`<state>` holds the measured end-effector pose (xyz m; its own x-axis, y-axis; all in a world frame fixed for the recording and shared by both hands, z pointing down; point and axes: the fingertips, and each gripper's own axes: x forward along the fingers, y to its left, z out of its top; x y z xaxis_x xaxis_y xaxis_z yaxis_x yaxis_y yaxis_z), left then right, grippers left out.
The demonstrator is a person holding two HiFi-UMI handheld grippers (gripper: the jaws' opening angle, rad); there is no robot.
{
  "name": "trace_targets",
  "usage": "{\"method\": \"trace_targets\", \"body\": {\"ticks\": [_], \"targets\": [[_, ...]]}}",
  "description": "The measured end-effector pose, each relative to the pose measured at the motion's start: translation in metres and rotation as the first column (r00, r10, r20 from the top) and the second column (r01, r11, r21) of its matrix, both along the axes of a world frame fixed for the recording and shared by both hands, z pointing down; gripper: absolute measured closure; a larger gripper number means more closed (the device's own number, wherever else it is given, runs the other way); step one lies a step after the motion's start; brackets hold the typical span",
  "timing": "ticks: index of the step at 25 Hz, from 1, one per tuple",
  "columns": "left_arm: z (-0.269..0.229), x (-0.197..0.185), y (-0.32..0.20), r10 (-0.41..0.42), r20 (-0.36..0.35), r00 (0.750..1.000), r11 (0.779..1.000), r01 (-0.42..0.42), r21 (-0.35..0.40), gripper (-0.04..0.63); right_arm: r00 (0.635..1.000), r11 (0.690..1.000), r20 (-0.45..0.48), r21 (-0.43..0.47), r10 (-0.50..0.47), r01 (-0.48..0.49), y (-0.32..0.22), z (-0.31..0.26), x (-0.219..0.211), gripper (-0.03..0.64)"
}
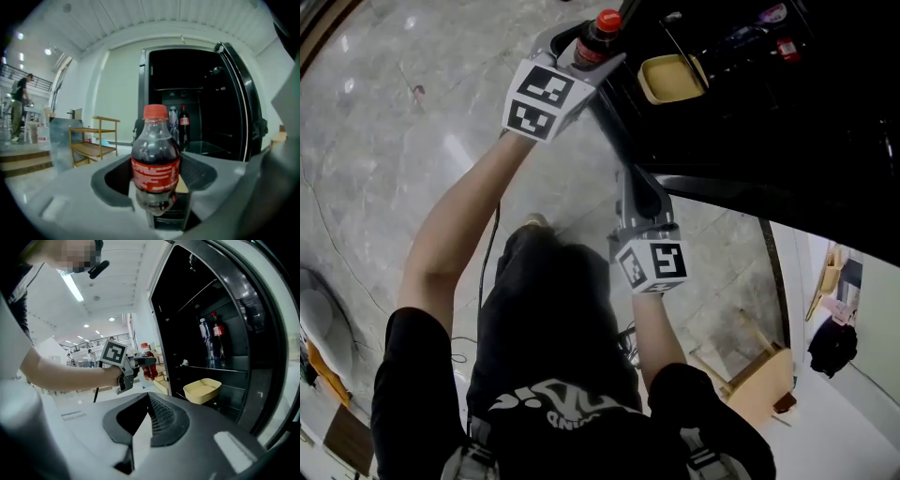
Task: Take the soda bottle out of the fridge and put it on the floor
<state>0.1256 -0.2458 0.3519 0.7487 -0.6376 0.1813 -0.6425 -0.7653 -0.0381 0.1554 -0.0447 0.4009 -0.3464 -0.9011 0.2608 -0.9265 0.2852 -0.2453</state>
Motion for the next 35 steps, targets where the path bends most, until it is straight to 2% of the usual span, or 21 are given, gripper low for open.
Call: {"method": "trace_targets", "body": {"ticks": [9, 19, 26, 35], "targets": [[0.081, -0.083, -0.003, -0.09, 0.018, 0.996, 0.996, 0.091, -0.012, 0.295, 0.992, 0.992, -0.017, 0.017, -0.126, 0.126, -0.032, 0.077, -0.056, 0.617], [0.175, -0.162, 0.004, -0.21, 0.015, 0.978, 0.978, 0.21, -0.005, 0.295, 0.969, 0.969, -0.019, 0.026, -0.244, 0.245, -0.048, 0.17, -0.109, 0.617], [0.239, -0.2, 0.015, -0.281, 0.007, 0.96, 0.96, 0.281, 0.002, 0.295, 0.952, 0.951, -0.01, 0.043, -0.307, 0.307, -0.049, 0.231, -0.126, 0.617], [0.307, -0.228, 0.029, -0.33, 0.004, 0.944, 0.944, 0.33, -0.014, 0.295, 0.937, 0.934, -0.008, 0.07, -0.35, 0.35, -0.056, 0.277, -0.136, 0.617]]}}
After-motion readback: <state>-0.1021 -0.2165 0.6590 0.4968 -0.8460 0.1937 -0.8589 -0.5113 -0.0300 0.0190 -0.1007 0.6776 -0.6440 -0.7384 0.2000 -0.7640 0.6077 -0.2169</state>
